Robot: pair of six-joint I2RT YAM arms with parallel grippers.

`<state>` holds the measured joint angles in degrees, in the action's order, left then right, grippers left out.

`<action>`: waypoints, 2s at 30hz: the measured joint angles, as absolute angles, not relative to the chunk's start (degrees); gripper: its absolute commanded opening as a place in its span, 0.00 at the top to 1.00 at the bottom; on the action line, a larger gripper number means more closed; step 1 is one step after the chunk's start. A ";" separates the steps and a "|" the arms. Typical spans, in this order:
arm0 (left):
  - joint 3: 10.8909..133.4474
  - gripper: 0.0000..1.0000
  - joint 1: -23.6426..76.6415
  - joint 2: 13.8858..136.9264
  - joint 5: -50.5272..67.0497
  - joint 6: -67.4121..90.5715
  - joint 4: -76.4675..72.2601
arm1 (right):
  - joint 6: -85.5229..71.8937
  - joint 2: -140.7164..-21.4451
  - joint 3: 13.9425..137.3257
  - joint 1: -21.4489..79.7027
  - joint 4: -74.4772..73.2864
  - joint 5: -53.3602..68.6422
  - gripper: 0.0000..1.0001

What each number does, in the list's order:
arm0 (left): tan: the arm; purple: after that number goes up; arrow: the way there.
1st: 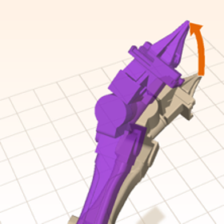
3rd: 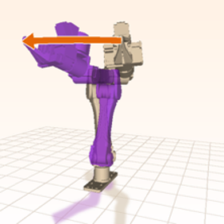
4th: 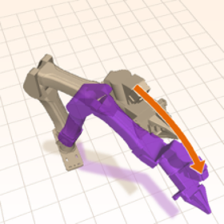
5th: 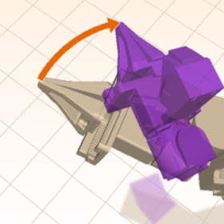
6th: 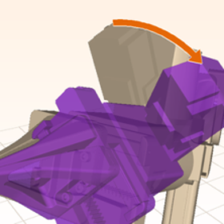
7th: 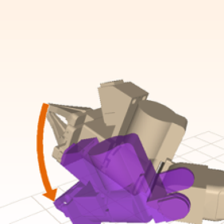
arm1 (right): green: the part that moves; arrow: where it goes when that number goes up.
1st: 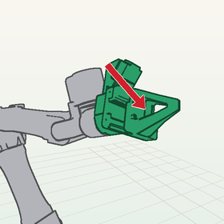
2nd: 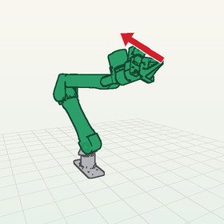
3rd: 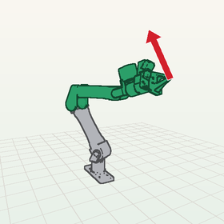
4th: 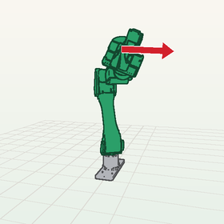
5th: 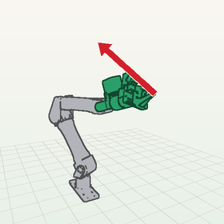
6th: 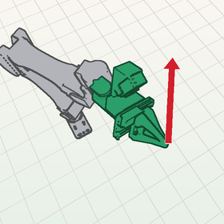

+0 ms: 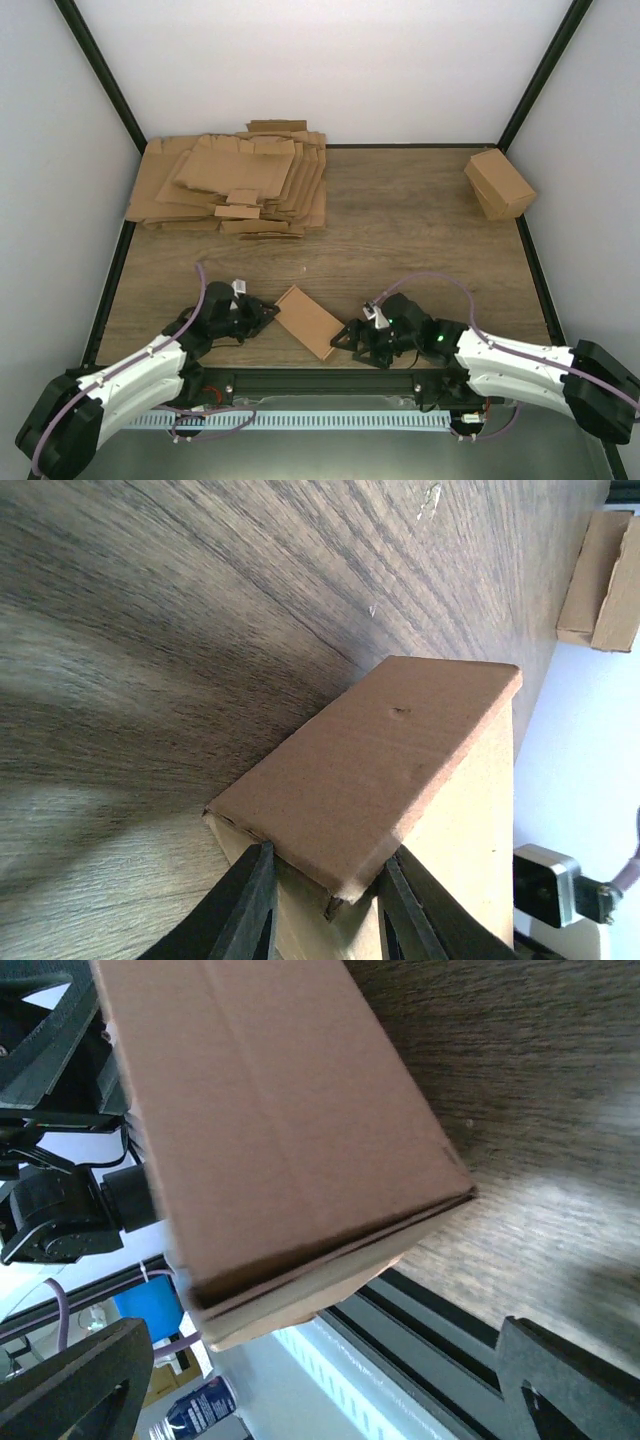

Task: Fold the paper box

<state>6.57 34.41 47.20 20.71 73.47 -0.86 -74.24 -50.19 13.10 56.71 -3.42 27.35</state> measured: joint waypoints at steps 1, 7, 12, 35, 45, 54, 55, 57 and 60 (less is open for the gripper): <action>6.31 0.76 34.26 46.85 20.82 73.93 -1.04 | -74.87 -50.63 12.19 56.99 -1.15 27.20 0.04; 5.82 0.76 33.19 46.15 21.80 75.00 -1.15 | -78.39 -51.81 5.82 57.78 11.20 24.21 0.10; 5.34 0.76 32.49 45.36 22.63 75.48 -1.15 | -80.23 -51.96 3.44 60.05 19.55 19.75 0.16; 2.13 0.72 32.23 37.91 22.83 81.84 0.12 | -80.05 -59.00 3.18 66.32 32.86 7.25 0.43; 10.79 0.15 32.18 35.81 19.94 79.02 13.39 | -78.19 -56.99 8.51 66.19 25.63 4.45 0.48; 34.00 0.07 32.18 35.57 14.11 70.24 28.45 | -69.47 -53.91 17.45 51.94 17.02 9.91 0.48; 36.21 0.07 32.16 35.57 13.41 69.34 29.74 | -68.27 -53.17 19.09 49.50 15.84 11.16 0.48; 41.17 0.06 32.18 35.62 11.68 67.11 32.34 | -65.71 -51.92 21.93 43.77 14.02 13.91 0.48; 46.96 0.06 32.16 35.92 9.85 64.42 34.76 | -62.28 -51.31 25.28 34.76 11.84 18.39 0.48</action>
